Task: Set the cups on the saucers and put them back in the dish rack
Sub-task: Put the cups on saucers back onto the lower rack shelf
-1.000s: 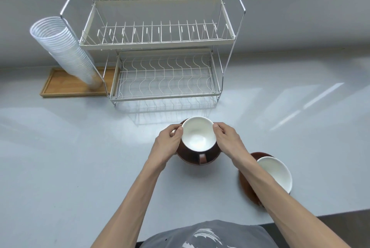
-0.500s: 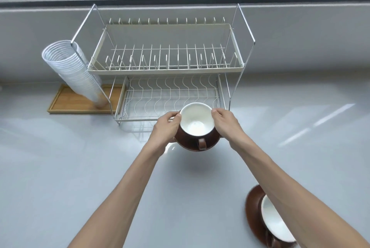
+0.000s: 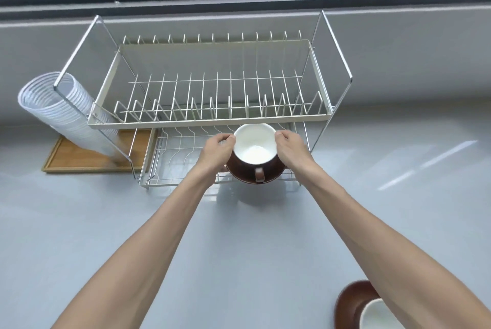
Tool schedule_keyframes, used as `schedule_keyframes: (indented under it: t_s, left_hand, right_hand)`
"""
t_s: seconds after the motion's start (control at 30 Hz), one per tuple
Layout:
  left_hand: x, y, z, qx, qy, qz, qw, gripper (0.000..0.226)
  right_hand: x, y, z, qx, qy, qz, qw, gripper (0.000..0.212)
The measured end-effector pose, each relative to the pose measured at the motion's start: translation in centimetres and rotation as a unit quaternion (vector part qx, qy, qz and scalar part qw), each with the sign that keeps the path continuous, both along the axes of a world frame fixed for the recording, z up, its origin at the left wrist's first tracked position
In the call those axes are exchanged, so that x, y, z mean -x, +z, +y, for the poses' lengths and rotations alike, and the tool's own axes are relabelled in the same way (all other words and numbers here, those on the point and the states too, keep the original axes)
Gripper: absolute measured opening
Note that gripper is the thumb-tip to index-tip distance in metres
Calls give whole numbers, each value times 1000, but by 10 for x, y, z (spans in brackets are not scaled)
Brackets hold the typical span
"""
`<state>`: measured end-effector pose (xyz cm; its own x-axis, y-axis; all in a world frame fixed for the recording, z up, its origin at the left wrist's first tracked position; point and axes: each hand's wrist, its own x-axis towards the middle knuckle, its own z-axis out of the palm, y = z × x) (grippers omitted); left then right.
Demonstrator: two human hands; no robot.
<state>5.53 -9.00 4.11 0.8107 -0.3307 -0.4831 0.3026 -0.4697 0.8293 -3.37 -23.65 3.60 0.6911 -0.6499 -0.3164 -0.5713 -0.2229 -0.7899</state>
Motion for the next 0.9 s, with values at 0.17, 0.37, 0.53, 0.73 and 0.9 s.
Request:
schedule_keyframes:
  t_s: [0.17,0.37,0.53,0.73,0.9]
  left_hand:
    - [-25,-7,-19,-2,4,-2,1000,30]
    - [-40,-15,-33,5,-9,-4,1000,13]
    - [-41,-23,-38,15,-4,-6,1000,14]
    - [-40,-25,-38,31,-3,5,999,10]
    - [-35,-28,-34,20,-28,4,999,20]
  right_hand:
    - [-23,-7,-12,26,-25,8,999,41]
    - [-33,-20,-20,2,-34,17,999,38]
    - [-37,-27,-26,16,-32,10,999,35]
    - [-36,-27,-26,14,-33,9,999,33]
    - [-31,-23,-23,13,-9,20,1000,39]
